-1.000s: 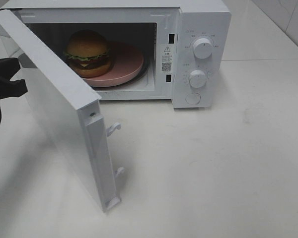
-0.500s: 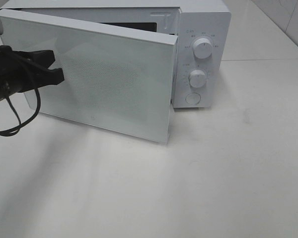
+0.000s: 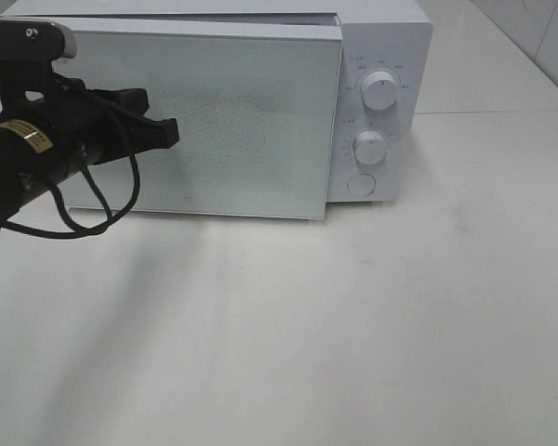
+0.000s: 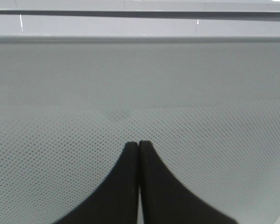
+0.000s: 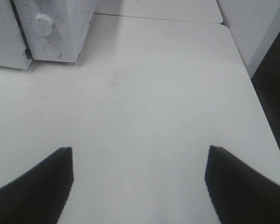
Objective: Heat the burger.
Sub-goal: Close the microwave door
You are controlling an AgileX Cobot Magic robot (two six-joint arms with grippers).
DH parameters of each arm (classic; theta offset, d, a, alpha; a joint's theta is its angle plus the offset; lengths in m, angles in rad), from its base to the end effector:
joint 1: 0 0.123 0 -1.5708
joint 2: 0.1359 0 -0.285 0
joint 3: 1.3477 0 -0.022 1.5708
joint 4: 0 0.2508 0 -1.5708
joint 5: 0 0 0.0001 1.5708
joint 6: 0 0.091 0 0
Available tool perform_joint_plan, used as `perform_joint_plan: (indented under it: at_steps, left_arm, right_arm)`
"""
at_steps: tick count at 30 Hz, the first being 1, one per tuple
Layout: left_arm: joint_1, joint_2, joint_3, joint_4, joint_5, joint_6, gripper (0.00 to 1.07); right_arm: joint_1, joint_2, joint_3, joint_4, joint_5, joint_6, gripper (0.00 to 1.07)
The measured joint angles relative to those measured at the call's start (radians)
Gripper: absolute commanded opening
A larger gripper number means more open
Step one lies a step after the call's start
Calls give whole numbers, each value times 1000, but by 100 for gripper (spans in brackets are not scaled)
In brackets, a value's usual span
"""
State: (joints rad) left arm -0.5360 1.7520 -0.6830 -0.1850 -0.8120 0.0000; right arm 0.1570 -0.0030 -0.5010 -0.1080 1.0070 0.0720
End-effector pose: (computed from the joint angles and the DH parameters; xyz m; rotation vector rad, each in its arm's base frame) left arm 0.2944 -0.1608 0.1814 0.2598 1.7427 -0.3678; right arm -0.0022 -0.0088 0.2823 -0.0825 1.9805 0.0205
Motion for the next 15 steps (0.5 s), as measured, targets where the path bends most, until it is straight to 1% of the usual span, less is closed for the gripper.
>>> perform_joint_plan:
  at_steps: [1, 3, 4, 5, 7, 8, 10, 11, 15]
  left_arm:
    - [0, 0, 0, 0, 0, 0, 0]
    - [-26, 19, -32, -52, 14, 32, 0]
    - [-26, 19, -32, -52, 14, 32, 0]
    - [-43, 34, -56, -72, 17, 44, 0]
    - [-52, 39, -65, -79, 19, 48, 0]
    - [-65, 52, -88, -87, 20, 52, 0]
    - [-72, 59, -102, -88, 24, 53, 0]
    - [-82, 74, -130, -95, 37, 57, 0]
    - [-91, 96, -165, -100, 53, 61, 0]
  right_arm:
    - [0, 0, 0, 0, 0, 0, 76]
    - [0, 0, 0, 0, 0, 0, 76]
    - [0, 0, 0, 0, 0, 0, 76]
    - [0, 0, 0, 0, 0, 0, 76]
    - [0, 0, 0, 0, 0, 0, 76]
    - [0, 0, 0, 0, 0, 0, 76]
    - [0, 0, 0, 0, 0, 0, 76]
    - [0, 0, 0, 0, 0, 0, 76]
    - [0, 0, 0, 0, 0, 0, 76]
